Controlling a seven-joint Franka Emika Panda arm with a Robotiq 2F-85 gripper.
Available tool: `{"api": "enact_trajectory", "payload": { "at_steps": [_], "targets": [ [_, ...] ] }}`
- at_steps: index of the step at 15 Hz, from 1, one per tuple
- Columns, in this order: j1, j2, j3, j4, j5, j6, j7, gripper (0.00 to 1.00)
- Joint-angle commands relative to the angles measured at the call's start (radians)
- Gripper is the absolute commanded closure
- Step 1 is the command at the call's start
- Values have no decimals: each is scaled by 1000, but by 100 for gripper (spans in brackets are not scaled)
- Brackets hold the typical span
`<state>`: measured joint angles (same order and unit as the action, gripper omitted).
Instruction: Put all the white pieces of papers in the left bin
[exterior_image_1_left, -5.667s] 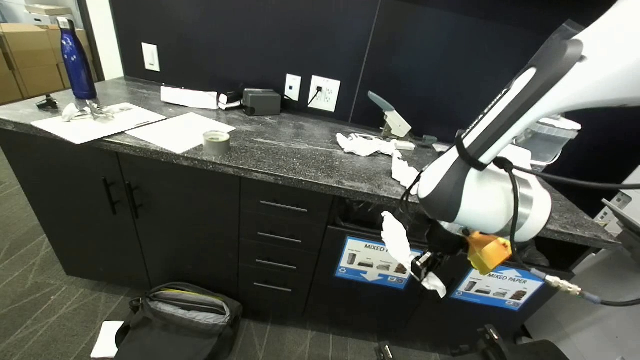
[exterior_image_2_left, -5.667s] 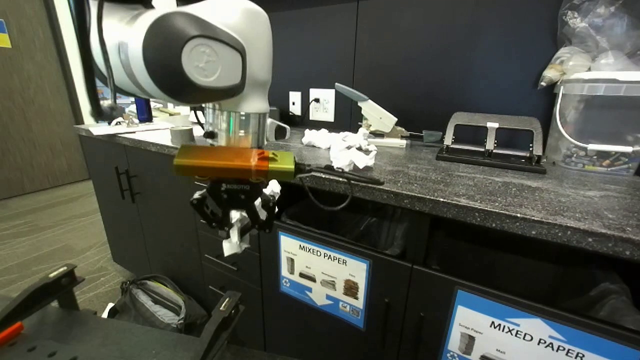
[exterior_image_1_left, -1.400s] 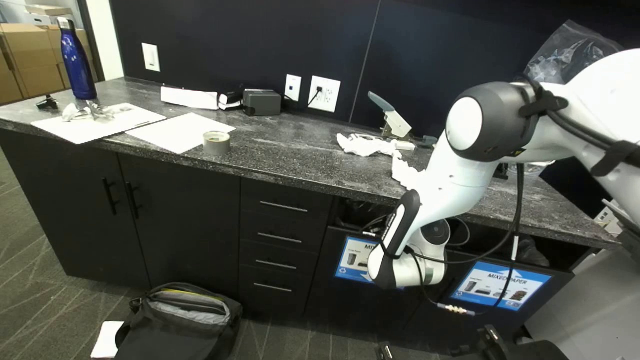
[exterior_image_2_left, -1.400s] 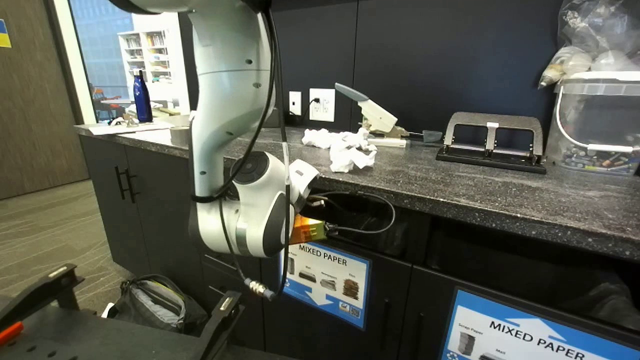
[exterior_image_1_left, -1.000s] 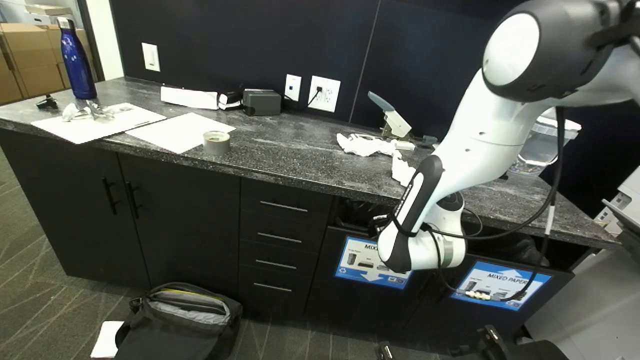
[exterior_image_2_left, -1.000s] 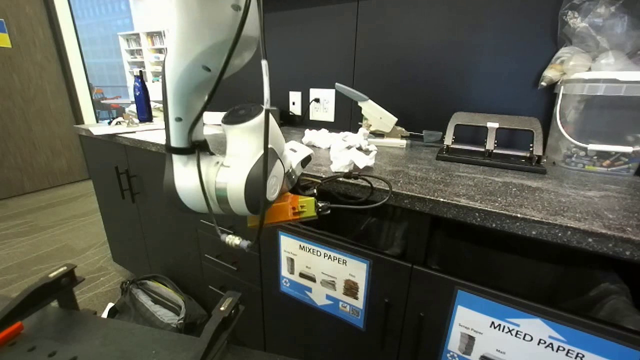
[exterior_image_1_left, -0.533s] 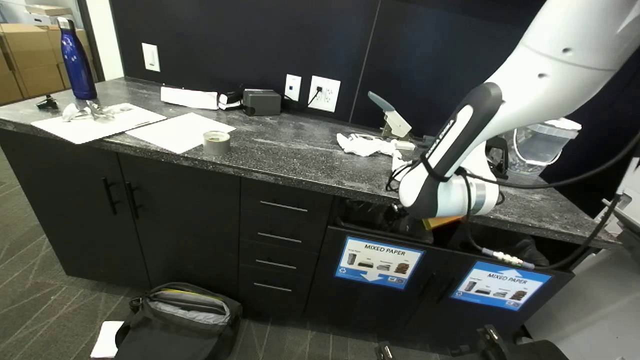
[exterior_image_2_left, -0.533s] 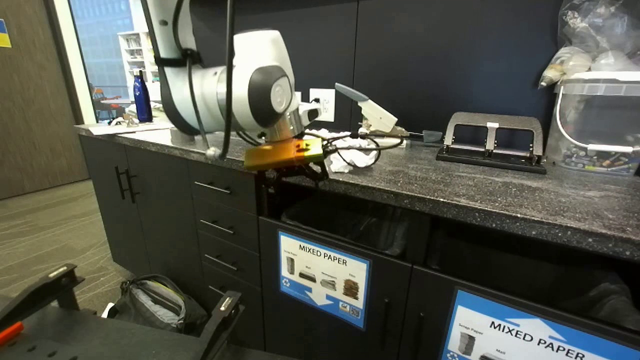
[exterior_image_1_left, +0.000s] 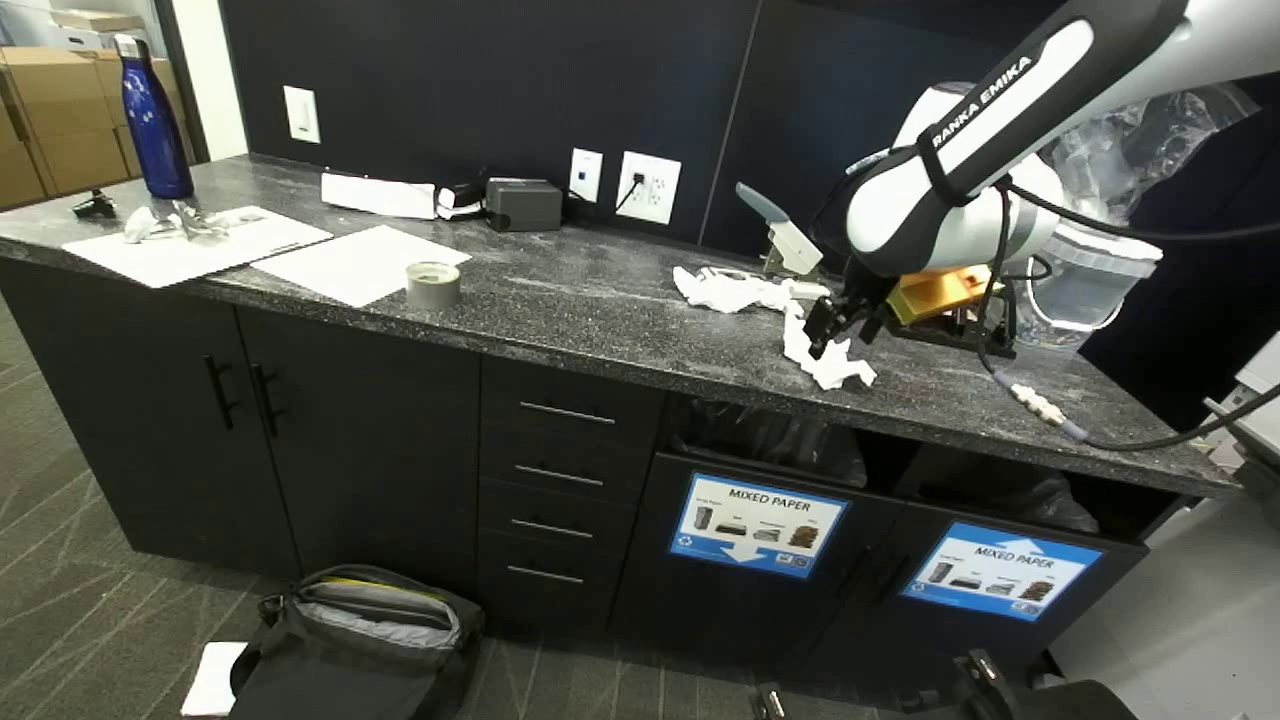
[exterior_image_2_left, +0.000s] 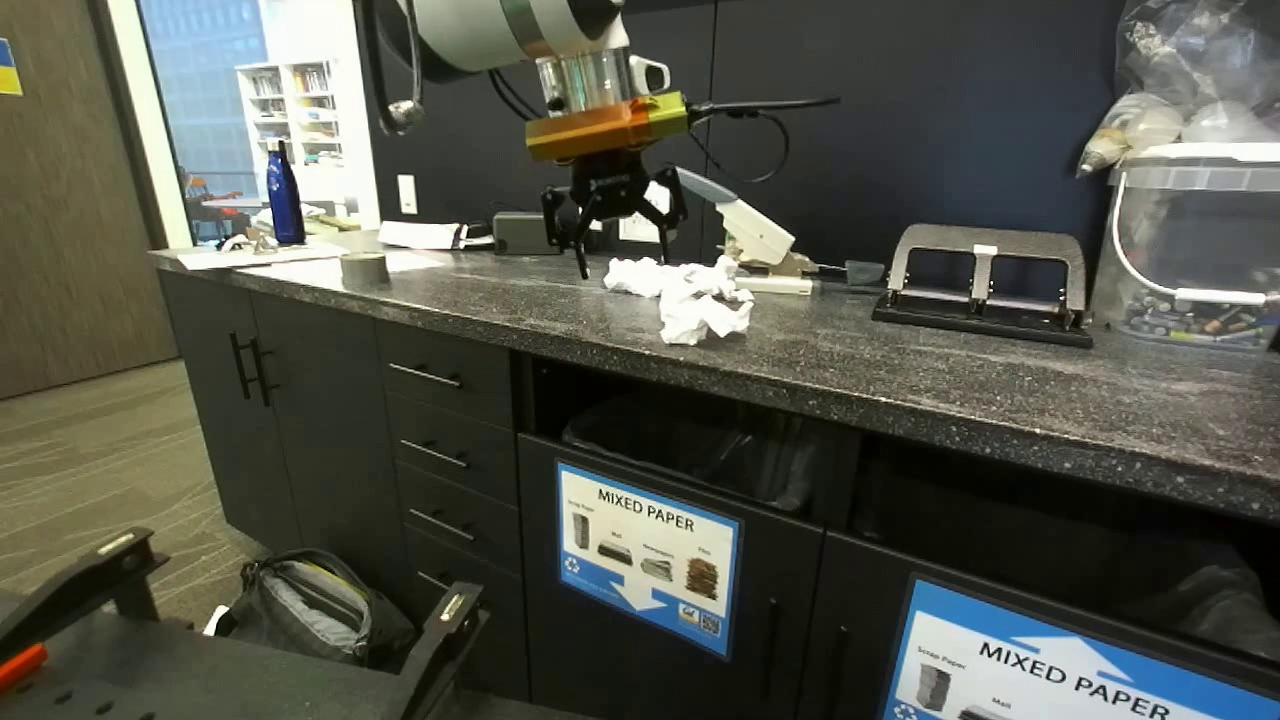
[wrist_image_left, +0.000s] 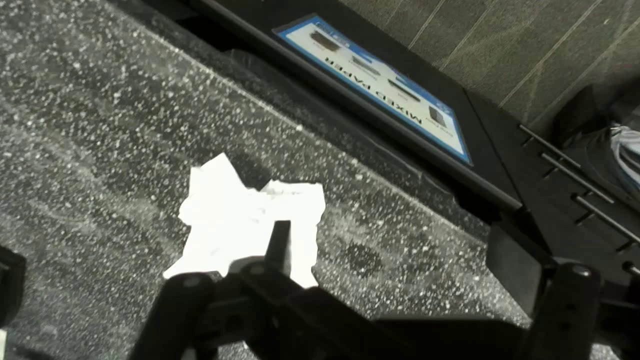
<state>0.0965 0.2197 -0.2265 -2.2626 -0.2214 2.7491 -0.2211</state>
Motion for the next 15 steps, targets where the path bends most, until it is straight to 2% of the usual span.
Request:
{"api": "enact_trajectory", "payload": {
  "at_steps": [1,7,15],
  "targets": [
    [-52,84,40,131,-51,24,81,0],
    [-72,294,9,346,-66,17,200,0],
    [-149,458,45,524,5,-52,186,0]
  ]
}}
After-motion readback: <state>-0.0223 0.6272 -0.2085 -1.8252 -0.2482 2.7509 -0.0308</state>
